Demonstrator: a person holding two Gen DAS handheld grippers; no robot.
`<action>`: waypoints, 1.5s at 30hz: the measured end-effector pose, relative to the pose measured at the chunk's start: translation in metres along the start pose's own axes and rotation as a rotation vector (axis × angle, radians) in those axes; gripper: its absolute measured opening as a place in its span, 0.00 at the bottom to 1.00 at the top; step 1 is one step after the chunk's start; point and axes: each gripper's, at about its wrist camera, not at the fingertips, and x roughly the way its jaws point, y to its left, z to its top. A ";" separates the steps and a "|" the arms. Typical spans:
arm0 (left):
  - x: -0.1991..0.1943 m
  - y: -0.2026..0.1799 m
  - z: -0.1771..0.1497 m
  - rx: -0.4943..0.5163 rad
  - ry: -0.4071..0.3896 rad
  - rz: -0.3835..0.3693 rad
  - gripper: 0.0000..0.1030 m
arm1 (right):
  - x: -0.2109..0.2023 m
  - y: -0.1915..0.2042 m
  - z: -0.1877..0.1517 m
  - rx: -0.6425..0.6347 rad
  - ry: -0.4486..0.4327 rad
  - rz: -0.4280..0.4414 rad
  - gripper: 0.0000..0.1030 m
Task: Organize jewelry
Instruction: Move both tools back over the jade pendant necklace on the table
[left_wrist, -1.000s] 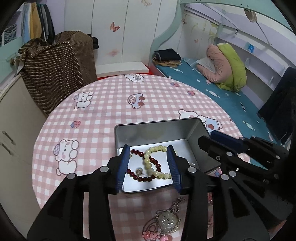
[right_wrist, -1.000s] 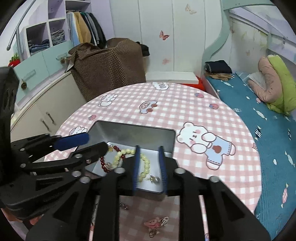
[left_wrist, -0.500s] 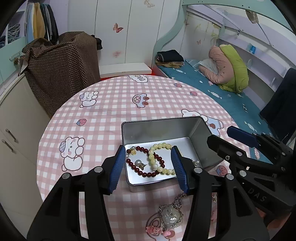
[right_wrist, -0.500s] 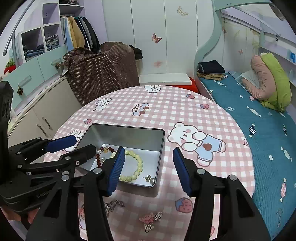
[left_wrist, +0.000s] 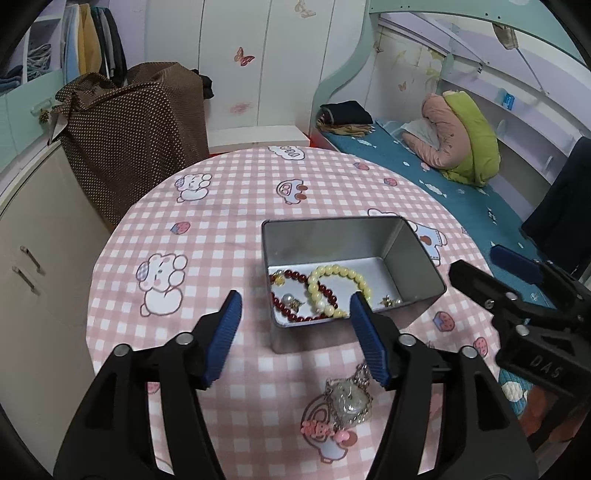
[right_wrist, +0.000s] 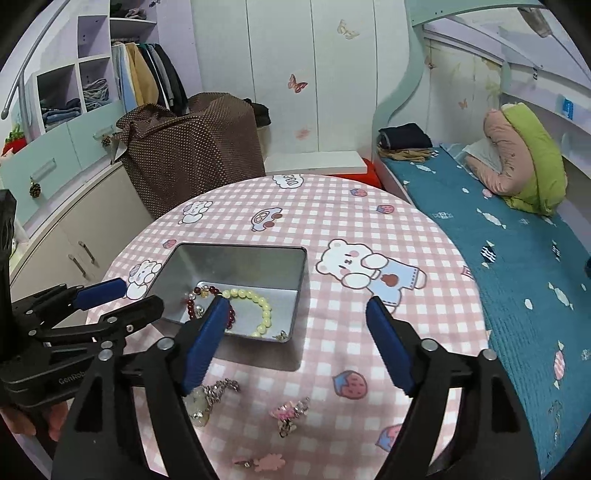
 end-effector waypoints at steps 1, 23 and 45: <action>-0.001 0.001 -0.002 -0.002 0.001 0.000 0.63 | -0.001 0.000 -0.001 0.000 -0.002 -0.004 0.77; -0.015 0.009 -0.055 0.019 0.079 -0.035 0.87 | -0.012 -0.007 -0.052 0.013 0.092 -0.035 0.92; 0.009 -0.013 -0.090 0.174 0.092 -0.092 0.64 | 0.002 -0.001 -0.098 -0.016 0.187 0.022 0.92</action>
